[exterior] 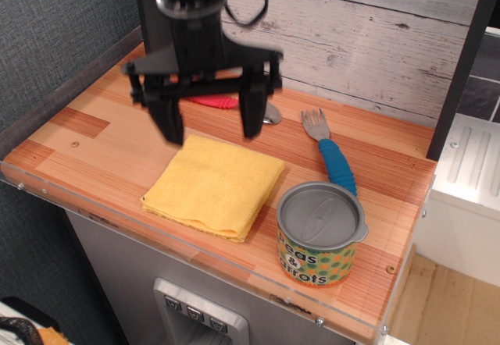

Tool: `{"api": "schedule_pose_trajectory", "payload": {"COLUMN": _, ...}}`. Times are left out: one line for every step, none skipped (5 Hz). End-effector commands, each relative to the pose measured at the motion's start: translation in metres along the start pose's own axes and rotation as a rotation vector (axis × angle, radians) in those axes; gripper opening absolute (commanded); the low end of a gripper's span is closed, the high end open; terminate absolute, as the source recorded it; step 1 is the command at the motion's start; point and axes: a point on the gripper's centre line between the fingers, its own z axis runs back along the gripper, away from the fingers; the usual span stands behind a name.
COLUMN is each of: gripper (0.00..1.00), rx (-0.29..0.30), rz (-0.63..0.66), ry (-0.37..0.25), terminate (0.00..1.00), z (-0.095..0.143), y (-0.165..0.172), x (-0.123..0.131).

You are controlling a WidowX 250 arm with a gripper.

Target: Put the red spoon to the left of the orange towel

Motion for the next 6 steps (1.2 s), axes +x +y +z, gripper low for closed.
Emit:
{"api": "schedule_pose_trajectory", "payload": {"gripper": 1.0, "rx": 0.049, "rz": 0.307, "ry": -0.058, "terminate": 0.0, "z": -0.022, "y": 0.013, "x": 0.058}}
{"api": "schedule_pose_trajectory", "payload": {"gripper": 1.0, "rx": 0.047, "rz": 0.504, "ry": -0.061, "terminate": 0.0, "z": -0.033, "y": 0.02, "x": 0.078}}
{"api": "schedule_pose_trajectory", "payload": {"gripper": 1.0, "rx": 0.031, "rz": 0.654, "ry": -0.095, "terminate": 0.0, "z": -0.046, "y": 0.025, "x": 0.099}}
{"api": "schedule_pose_trajectory", "payload": {"gripper": 1.0, "rx": 0.02, "rz": 0.728, "ry": -0.102, "terminate": 0.0, "z": -0.061, "y": 0.025, "x": 0.118}}
{"api": "schedule_pose_trajectory", "payload": {"gripper": 1.0, "rx": 0.015, "rz": 0.823, "ry": -0.092, "terminate": 0.0, "z": -0.076, "y": 0.022, "x": 0.135}}
{"api": "schedule_pose_trajectory", "payload": {"gripper": 1.0, "rx": 0.004, "rz": 0.872, "ry": -0.09, "terminate": 0.0, "z": -0.089, "y": 0.013, "x": 0.149}}
